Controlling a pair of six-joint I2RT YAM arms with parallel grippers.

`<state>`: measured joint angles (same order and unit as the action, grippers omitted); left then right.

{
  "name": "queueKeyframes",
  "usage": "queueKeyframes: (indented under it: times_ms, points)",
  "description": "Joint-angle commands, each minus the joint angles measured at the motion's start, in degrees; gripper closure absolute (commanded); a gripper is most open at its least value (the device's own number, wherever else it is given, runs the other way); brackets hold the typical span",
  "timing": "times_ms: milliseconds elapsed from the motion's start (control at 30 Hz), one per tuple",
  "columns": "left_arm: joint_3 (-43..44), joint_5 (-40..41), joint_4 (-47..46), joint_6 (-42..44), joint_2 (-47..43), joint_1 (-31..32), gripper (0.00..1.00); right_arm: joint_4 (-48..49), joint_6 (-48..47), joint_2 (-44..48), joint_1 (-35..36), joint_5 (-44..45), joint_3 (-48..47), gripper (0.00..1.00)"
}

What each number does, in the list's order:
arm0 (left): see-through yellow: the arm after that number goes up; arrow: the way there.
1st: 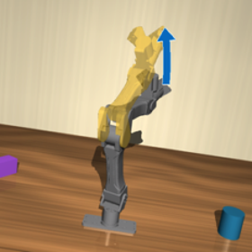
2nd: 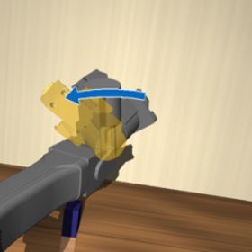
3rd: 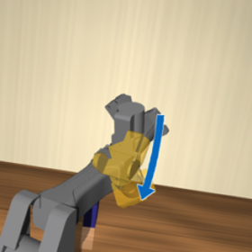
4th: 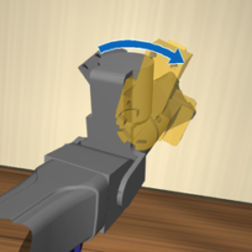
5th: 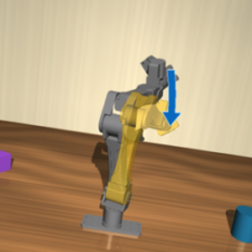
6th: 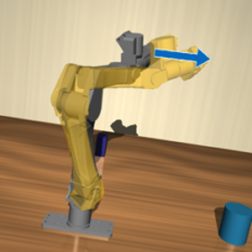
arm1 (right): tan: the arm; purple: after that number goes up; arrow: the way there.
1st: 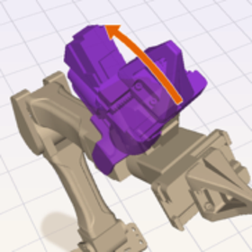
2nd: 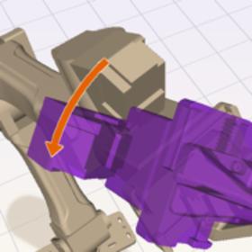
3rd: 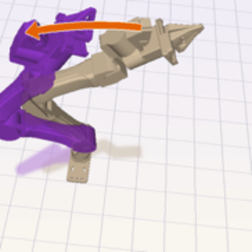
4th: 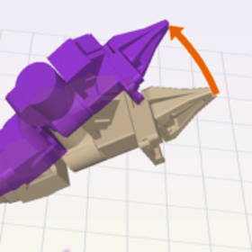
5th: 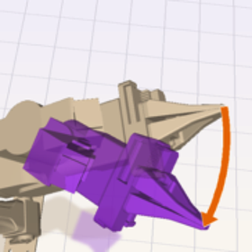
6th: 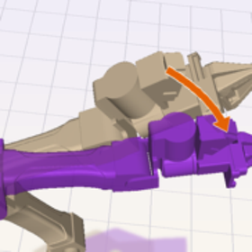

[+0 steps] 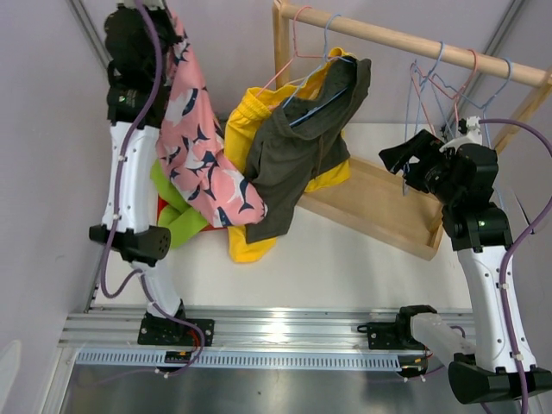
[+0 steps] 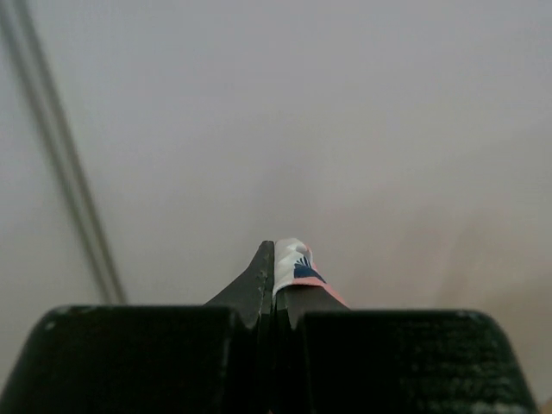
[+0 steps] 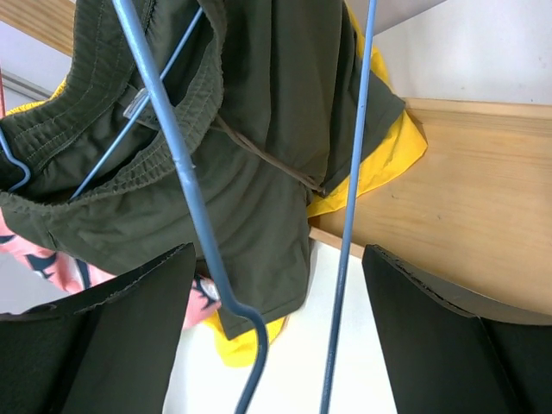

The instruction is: Remove the shorts from the hanger

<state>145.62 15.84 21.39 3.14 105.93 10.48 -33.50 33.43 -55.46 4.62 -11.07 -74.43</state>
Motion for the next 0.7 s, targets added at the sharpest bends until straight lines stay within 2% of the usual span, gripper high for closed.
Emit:
queueKeyframes:
  times_ms: [0,100,167,200,233,267,300,400,533,667]
  points:
    - [-0.1,-8.8,-0.7,-4.6,4.8,0.1,1.00,3.3,-0.5,1.9,-0.1,-1.2,0.4,0.14]
    - [-3.7,-7.8,-1.9,-4.3,7.4,0.1,0.94,4.4,-0.4,2.4,-0.1,-2.9,0.4,0.13]
    - [-7.2,-7.6,-1.9,-4.8,9.0,-0.3,0.77,5.7,-0.4,2.8,-0.1,-4.8,0.3,0.13]
    - [-7.9,-7.6,-1.8,-5.7,10.4,-0.5,0.63,6.5,-0.5,3.1,-0.1,-5.7,0.3,0.12]
    - [-9.3,-8.0,-1.2,-6.3,11.1,-0.5,0.23,7.4,-0.4,3.3,-0.1,-7.5,0.3,0.12]
    - [-9.2,-7.7,-0.2,-7.6,11.7,-0.6,0.05,9.4,-0.2,3.3,-0.1,-8.8,0.1,0.12]
    - [-9.0,-7.1,0.7,-8.3,12.4,-0.6,0.01,10.7,-0.2,3.2,0.0,-10.1,-0.1,0.11]
    - [-9.3,-5.3,3.3,-10.2,10.9,-0.5,0.01,12.4,-0.6,1.1,0.8,-13.6,-4.1,0.10]
    - [-15.0,-5.1,3.6,-10.6,-0.2,0.0,0.01,12.5,-2.7,-6.0,6.9,-10.9,-12.6,0.10]
    - [-21.1,-6.2,8.0,-12.0,-9.6,0.6,0.01,10.7,-5.0,-14.7,15.1,-6.7,-23.0,0.10]
